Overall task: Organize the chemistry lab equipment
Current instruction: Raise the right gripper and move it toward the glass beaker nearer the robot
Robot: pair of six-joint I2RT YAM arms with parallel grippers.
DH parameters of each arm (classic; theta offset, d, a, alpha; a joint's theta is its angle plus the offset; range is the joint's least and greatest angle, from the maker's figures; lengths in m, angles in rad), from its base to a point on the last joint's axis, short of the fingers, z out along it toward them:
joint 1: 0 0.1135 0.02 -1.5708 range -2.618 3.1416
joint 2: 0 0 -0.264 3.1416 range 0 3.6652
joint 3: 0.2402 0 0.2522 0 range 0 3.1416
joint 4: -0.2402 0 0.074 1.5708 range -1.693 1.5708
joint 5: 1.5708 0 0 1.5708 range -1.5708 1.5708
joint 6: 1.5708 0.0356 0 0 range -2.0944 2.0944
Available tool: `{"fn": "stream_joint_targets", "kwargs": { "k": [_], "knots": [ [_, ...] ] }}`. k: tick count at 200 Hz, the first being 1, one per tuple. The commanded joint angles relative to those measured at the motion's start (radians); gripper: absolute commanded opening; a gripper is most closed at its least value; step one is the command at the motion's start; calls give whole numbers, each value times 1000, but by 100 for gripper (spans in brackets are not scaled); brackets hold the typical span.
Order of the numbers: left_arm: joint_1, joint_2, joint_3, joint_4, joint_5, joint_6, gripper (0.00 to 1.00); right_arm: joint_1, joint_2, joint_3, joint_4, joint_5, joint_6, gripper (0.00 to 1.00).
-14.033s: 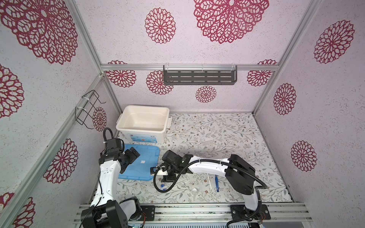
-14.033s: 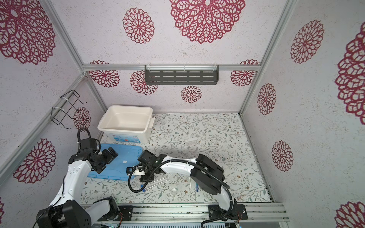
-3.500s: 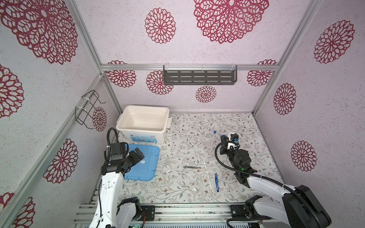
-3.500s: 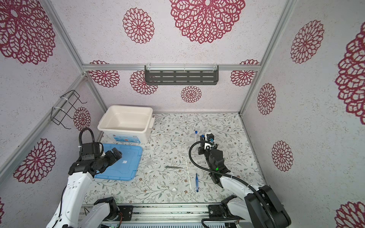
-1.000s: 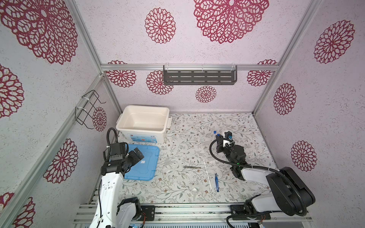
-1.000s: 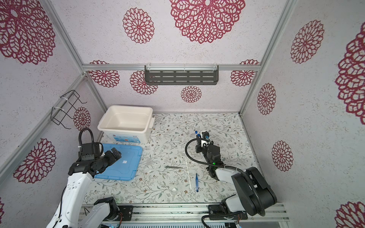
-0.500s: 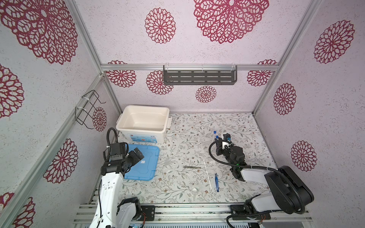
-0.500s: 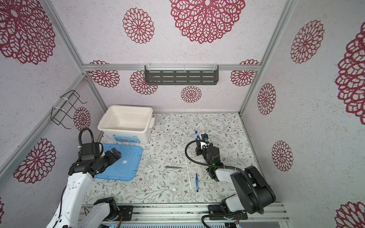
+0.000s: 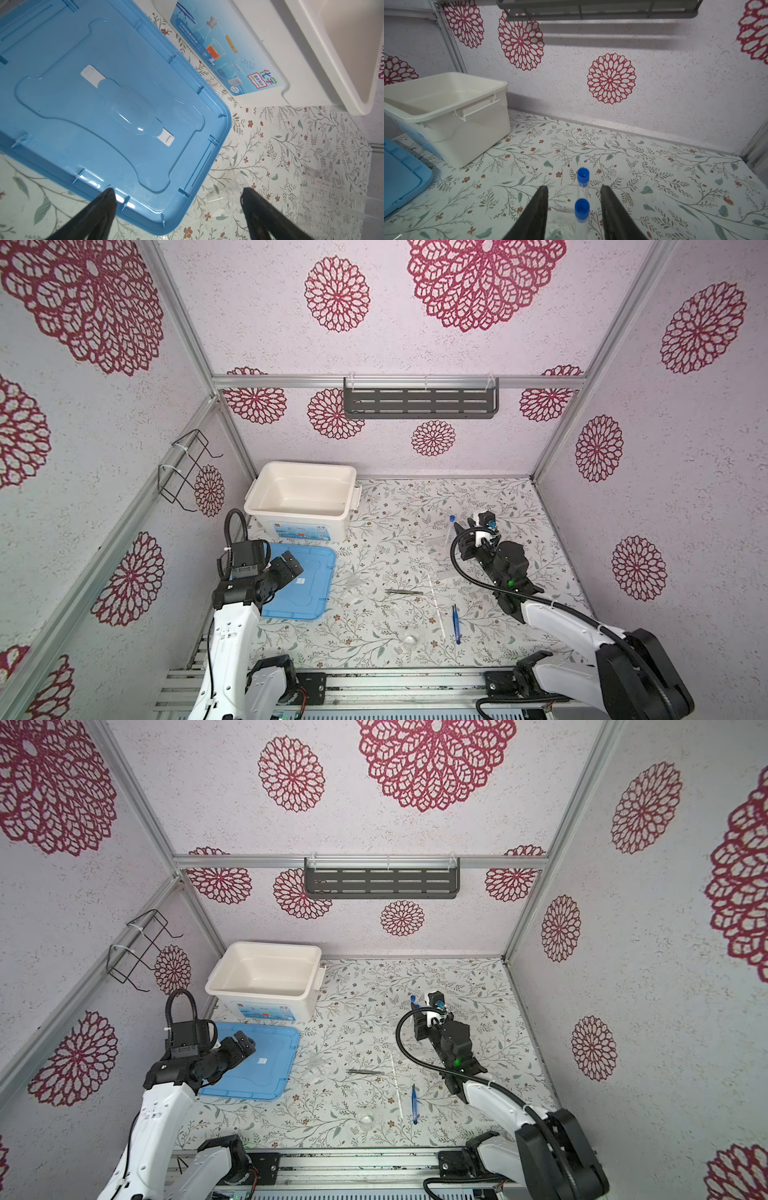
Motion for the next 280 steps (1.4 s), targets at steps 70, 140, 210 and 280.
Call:
{"fn": "stream_joint_targets", "kwargs": {
  "k": [70,140,210,280],
  "knots": [
    [-5,-14,-5,9,10,-5,97,-5,-176,420,-992,-5,170,50],
    [-37,-2,-8,-16,147,-89,97,246,-95,491,-1329,-161,-93,50],
    [-39,36,-1,-22,147,-83,97,403,138,549,-1329,-185,-307,52],
    [-41,42,1,-17,159,-76,97,466,238,567,-1266,-188,-333,54]
  ]
}}
